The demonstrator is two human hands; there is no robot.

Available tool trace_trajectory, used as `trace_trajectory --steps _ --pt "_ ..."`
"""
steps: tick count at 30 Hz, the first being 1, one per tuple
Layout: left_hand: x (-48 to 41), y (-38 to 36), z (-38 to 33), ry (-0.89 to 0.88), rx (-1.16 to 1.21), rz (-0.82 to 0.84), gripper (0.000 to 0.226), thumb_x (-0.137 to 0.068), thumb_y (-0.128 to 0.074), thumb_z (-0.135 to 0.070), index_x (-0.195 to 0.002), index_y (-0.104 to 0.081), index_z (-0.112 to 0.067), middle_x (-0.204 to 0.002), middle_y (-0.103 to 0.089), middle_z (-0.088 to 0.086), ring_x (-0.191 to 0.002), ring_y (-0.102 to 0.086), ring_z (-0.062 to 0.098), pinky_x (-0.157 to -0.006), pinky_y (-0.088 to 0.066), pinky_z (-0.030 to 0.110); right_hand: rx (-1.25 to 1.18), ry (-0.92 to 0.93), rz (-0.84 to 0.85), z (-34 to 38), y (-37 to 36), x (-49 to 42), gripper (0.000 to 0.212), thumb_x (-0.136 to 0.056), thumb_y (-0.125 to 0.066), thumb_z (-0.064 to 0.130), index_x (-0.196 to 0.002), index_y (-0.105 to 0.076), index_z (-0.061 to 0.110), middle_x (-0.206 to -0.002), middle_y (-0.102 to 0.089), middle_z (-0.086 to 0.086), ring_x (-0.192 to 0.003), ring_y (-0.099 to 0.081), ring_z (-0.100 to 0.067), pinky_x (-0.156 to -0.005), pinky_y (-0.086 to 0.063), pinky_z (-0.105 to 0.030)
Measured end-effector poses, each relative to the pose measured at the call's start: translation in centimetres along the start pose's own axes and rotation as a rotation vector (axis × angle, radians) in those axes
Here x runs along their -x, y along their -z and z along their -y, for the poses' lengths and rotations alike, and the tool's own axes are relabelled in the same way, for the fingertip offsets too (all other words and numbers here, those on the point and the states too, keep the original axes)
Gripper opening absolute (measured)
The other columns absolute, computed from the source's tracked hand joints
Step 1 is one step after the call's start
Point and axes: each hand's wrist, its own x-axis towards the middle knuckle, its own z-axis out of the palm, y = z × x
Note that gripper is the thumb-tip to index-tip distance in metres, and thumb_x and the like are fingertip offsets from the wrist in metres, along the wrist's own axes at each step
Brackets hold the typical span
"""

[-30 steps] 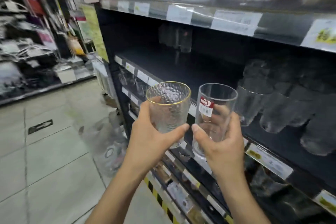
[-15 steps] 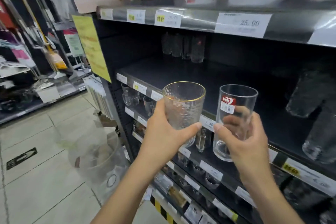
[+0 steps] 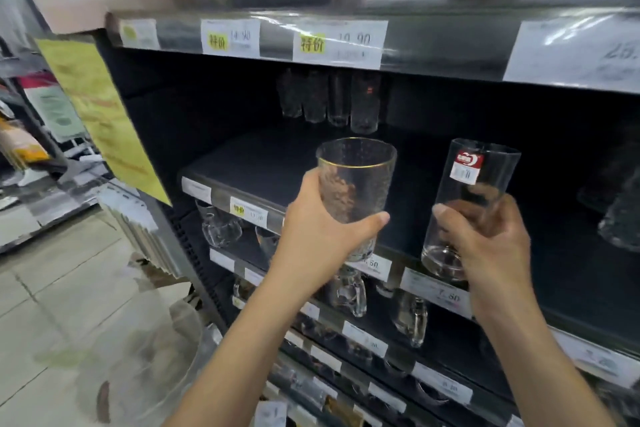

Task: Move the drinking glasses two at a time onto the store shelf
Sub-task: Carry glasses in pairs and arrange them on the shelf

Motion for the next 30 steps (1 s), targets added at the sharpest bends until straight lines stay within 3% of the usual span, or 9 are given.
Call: trace_trajectory --steps 6,10,14,17,22,27,30 --pt "-6.3 -1.4 1.3 -0.038 0.037 0.104 0.068 -0.064 -0.088 -0.045 -0.118 -0.049 -0.032 -0.106 -0.065 -0.018 -0.099 -0.062 -0.003 -0.084 -0.051 0.021 0.054 -0.006 -0.104 -0.9 -1.7 -2.9 0.05 -0.078 -0.082 0.024 -0.12 -0.056 0.03 -0.098 -0.073 0.013 -0.088 -0.069 0.001 -0.077 -0.053 -0.026" --pt "-10.7 -3.7 3.1 -0.071 0.041 0.223 0.068 -0.064 -0.09 -0.036 -0.117 -0.048 -0.028 -0.102 -0.063 -0.018 -0.094 -0.06 -0.007 -0.076 -0.047 0.012 0.106 -0.033 -0.138 -1.6 -1.6 -5.4 0.055 -0.073 -0.085 0.021 -0.118 -0.056 0.03 -0.099 -0.073 0.014 -0.093 -0.069 0.0 -0.08 -0.052 -0.024" --pt "-15.6 -6.3 5.1 -0.13 0.028 0.336 0.068 -0.065 -0.09 -0.031 -0.115 -0.044 -0.028 -0.097 -0.057 -0.023 -0.092 -0.056 -0.009 -0.073 -0.043 0.009 0.119 -0.059 -0.154 -2.6 -1.6 -8.1 0.054 -0.072 -0.085 0.015 -0.115 -0.055 0.027 -0.098 -0.071 0.01 -0.091 -0.071 -0.004 -0.072 -0.052 -0.02" --pt "-19.0 -7.7 6.2 -0.177 0.04 0.401 0.068 -0.067 -0.089 -0.031 -0.119 -0.045 -0.023 -0.102 -0.057 -0.022 -0.093 -0.055 -0.009 -0.077 -0.043 0.007 0.166 -0.065 -0.193 -3.0 -2.1 -10.1 0.058 -0.072 -0.086 0.012 -0.119 -0.053 0.022 -0.107 -0.069 0.003 -0.096 -0.07 -0.011 -0.078 -0.056 -0.028" --pt "-23.7 -10.0 7.8 -0.183 0.127 0.457 0.085 -0.061 -0.088 -0.046 -0.131 -0.05 -0.018 -0.117 -0.067 -0.008 -0.105 -0.064 0.002 -0.097 -0.054 0.032 0.227 -0.055 -0.255 -3.6 -3.2 -13.2 0.06 -0.074 -0.085 0.016 -0.122 -0.049 0.024 -0.105 -0.065 0.007 -0.096 -0.067 -0.008 -0.086 -0.057 -0.031" --pt "-26.0 -12.0 8.6 -0.125 0.273 0.506 0.069 -0.074 -0.085 -0.025 -0.124 -0.038 -0.03 -0.114 -0.058 -0.017 -0.102 -0.057 -0.006 -0.085 -0.047 0.013 0.274 -0.044 -0.225 -5.4 -4.5 -16.3 0.06 -0.077 -0.083 0.027 -0.125 -0.048 0.03 -0.108 -0.066 0.014 -0.099 -0.065 -0.002 -0.093 -0.053 -0.028" --pt "-27.4 -13.7 8.7 -0.049 0.349 0.513 0.073 -0.074 -0.086 -0.026 -0.128 -0.038 -0.021 -0.114 -0.057 -0.012 -0.1 -0.057 -0.003 -0.081 -0.048 0.012 0.302 -0.063 -0.24 -6.5 -5.1 -18.5 0.063 -0.075 -0.083 0.042 -0.127 -0.049 0.035 -0.113 -0.065 0.017 -0.105 -0.063 -0.002 -0.094 -0.05 -0.024"
